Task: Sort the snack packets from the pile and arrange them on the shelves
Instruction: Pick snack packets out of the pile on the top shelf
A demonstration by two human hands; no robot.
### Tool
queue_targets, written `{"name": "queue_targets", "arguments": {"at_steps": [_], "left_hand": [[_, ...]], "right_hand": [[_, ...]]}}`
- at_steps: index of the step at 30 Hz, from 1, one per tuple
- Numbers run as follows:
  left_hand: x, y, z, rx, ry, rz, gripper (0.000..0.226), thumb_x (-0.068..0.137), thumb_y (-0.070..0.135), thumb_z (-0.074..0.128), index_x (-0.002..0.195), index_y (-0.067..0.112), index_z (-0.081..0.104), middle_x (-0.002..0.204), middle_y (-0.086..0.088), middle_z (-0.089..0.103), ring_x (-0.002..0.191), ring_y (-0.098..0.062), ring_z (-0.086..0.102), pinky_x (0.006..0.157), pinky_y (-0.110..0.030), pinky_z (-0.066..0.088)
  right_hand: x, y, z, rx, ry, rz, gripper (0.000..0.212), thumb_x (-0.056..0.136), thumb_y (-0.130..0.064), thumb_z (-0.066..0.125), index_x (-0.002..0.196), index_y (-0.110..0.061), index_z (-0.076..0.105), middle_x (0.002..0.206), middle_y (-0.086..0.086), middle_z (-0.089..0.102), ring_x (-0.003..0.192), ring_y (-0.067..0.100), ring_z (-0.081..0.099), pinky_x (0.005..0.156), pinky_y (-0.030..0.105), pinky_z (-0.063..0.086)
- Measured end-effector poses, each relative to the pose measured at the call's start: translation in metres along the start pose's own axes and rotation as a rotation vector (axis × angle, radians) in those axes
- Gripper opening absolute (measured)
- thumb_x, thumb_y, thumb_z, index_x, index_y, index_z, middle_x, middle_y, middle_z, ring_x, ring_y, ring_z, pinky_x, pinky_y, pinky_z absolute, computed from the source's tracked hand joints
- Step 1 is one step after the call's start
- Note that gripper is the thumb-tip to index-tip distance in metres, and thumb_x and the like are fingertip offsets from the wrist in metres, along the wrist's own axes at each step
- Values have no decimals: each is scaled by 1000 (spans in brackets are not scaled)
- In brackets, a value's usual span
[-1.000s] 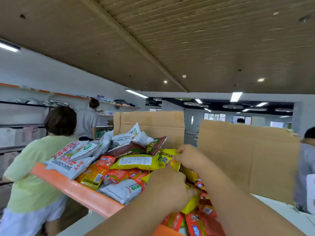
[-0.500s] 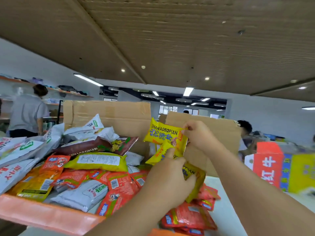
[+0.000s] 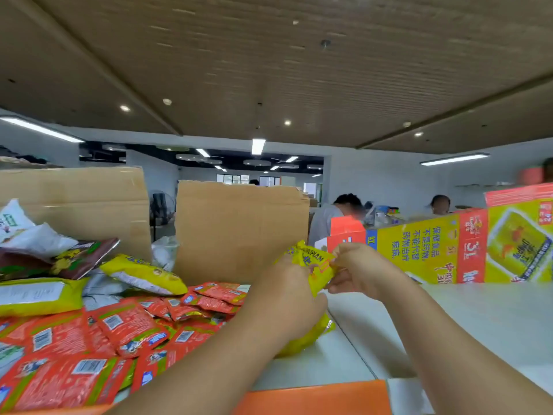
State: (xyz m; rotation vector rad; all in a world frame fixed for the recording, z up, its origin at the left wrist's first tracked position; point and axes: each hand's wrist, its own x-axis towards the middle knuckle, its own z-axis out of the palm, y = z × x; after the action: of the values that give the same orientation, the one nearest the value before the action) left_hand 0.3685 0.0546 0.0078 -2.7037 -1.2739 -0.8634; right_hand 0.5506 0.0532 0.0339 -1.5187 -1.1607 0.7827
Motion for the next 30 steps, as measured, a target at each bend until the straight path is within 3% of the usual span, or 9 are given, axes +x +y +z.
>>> {"name": "queue_targets", "arguments": {"at_steps": [2,6,8,10,13,17,22,26,30], "left_hand": [[4,13,13,126,-145,-68,36,92,53,53,87,18,60,102,-10,64,90,-29,60,69,-30,41],[15,32,32,233,-332,-116,38,96,42,47,110,14,67,121,-13,66,109,-32,61,77,-31,40],[21,36,39,231,-376,-139,36,101,32,42,120,11,65,130,-14,61,118,-31,58,88,-32,42],[25,37,43,208,-376,-186,37,104,26,38,128,8,60,132,-14,56,123,-32,53,97,-34,42],[27,36,54,132,-389,-288,45,108,27,33,144,4,46,146,-20,42,135,-35,40,106,-39,36],[31,35,61,127,-403,-280,55,103,40,43,153,18,38,158,-10,34,144,-32,32,115,-41,33],[31,34,61,142,-444,-287,57,101,41,39,153,16,36,156,-10,34,141,-31,33,112,-43,34],[31,34,60,143,-422,-290,58,96,43,44,150,22,40,149,-6,42,136,-29,39,107,-41,38],[30,34,59,158,-400,-316,64,89,50,49,148,27,45,157,-5,37,141,-28,37,109,-41,38]], "right_hand": [[-6,9,-22,-344,-93,124,14,97,6,45,94,-5,52,77,22,66,61,32,70,57,37,59],[-11,16,-56,-893,-238,300,30,94,-6,49,119,6,58,94,22,68,73,32,73,67,37,62],[-7,15,-66,-1054,-235,231,34,92,-18,52,121,-2,61,109,19,67,85,31,73,79,41,62],[1,14,-65,-1187,-152,18,40,95,-35,58,130,-15,59,129,11,61,95,26,66,85,37,56],[17,22,-45,-1136,-174,-157,65,95,-56,55,150,-24,40,153,4,43,134,28,47,106,39,42],[32,39,-24,-1262,-362,-147,66,102,-56,39,157,-19,29,166,9,20,150,27,25,115,40,27],[29,31,-38,-1272,-416,-139,58,104,-39,37,158,-23,26,164,10,25,143,32,35,109,37,33],[20,17,-50,-1389,-501,-147,59,99,-26,45,156,-29,28,152,14,40,117,33,55,85,35,46],[8,30,-40,-1378,-438,-138,67,99,-34,43,160,-32,16,160,10,31,135,34,44,98,38,42]]}}
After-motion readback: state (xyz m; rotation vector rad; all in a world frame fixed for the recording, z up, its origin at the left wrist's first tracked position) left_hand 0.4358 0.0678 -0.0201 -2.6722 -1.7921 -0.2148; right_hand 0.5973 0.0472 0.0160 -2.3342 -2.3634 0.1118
